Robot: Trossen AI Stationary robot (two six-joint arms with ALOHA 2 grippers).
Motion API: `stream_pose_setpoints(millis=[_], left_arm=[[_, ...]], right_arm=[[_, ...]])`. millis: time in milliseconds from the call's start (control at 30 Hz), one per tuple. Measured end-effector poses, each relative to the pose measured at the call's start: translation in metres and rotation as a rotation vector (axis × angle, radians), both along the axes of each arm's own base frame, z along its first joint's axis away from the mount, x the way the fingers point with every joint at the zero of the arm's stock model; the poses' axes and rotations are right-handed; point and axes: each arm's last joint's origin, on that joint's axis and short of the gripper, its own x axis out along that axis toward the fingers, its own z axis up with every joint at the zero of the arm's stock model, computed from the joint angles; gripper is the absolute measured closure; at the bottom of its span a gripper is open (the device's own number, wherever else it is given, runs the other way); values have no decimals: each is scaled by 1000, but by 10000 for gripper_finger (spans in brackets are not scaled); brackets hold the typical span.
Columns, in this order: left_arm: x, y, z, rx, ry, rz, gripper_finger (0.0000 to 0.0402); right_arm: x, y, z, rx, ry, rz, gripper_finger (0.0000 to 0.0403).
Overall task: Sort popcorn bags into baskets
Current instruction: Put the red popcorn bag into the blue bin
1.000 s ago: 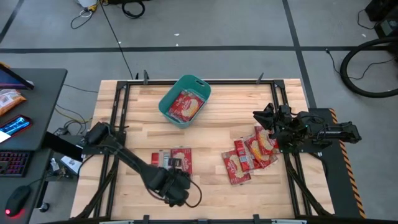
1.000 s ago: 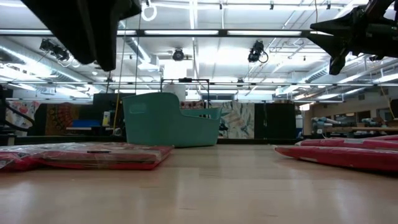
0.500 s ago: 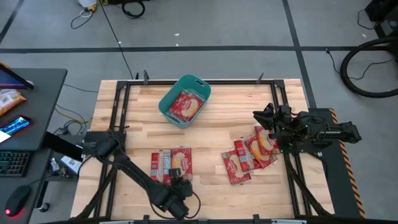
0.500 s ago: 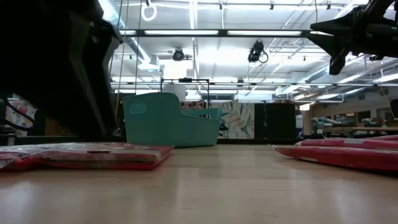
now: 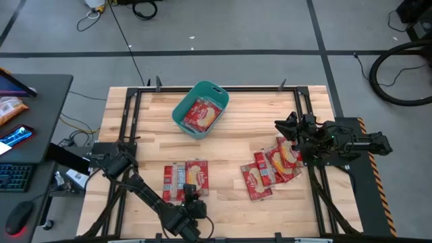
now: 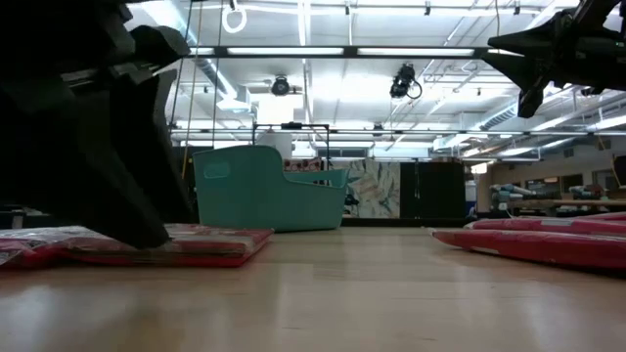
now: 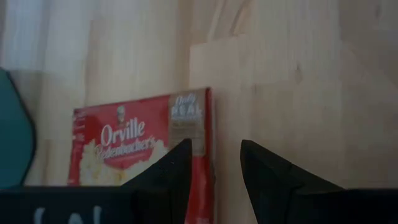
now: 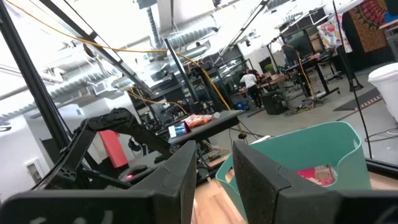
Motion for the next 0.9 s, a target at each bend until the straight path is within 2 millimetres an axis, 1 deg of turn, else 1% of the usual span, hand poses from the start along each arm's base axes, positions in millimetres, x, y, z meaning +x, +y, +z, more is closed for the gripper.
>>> stream_pose_setpoints(millis=[100,233,467,667,767,833,900], left_arm=[[0,4,0,20,25,7,260],[0,5,0,19,30,8,260],[1,4,-16,16,87,10,260],[3,7,-20,31,98,26,263],[4,9,-20,11,120,30,282],[5,10,-21,-10,137,37,307],[6,11,-22,-24,153,41,341]], right_arm=[[0,0,0,0,0,0,291],[0,0,0,0,0,0,291],[0,0,0,0,0,1,291],[0,0,0,0,0,0,291],[0,0,0,0,0,1,291],[0,0,0,0,0,1,291],[0,0,0,0,0,0,291]])
